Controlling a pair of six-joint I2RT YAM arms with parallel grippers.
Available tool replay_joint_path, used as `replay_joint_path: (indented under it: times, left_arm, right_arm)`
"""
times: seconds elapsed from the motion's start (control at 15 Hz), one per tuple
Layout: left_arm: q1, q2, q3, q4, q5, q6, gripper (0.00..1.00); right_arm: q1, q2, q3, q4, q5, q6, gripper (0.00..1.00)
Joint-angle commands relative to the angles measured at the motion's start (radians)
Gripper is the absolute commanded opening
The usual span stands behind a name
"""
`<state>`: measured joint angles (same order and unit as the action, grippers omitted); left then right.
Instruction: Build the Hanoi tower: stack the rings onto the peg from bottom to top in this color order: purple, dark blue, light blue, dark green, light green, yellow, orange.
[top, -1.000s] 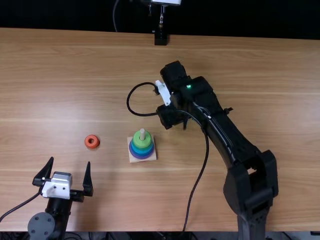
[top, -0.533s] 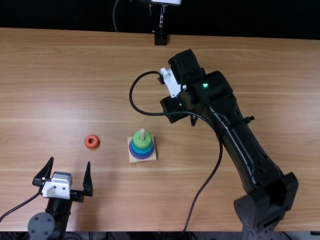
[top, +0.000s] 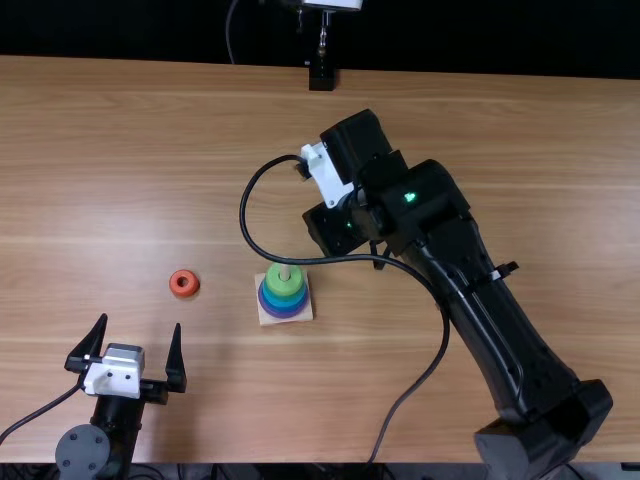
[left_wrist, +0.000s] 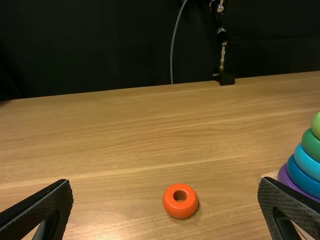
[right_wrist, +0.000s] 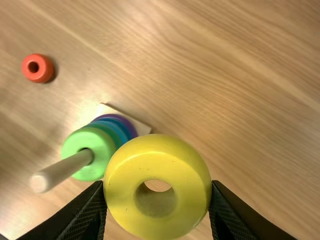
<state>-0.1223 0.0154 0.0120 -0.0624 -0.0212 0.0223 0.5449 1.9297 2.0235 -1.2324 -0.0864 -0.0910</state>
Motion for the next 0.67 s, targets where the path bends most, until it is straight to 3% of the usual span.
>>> replay_joint_path:
  times: [0.0,0.6]
  left_arm:
    - [0.015,-0.015,-0.012,-0.028,-0.001,0.003,1.0]
    - [0.015,-0.015,-0.012,-0.028,-0.001,0.003,1.0]
  right_arm:
    - [0.027,-0.032,0.026,0.0,-0.002,0.006,0.0]
    - [0.136,-0.032,0.021,0.0,-0.004,0.012,0.0]
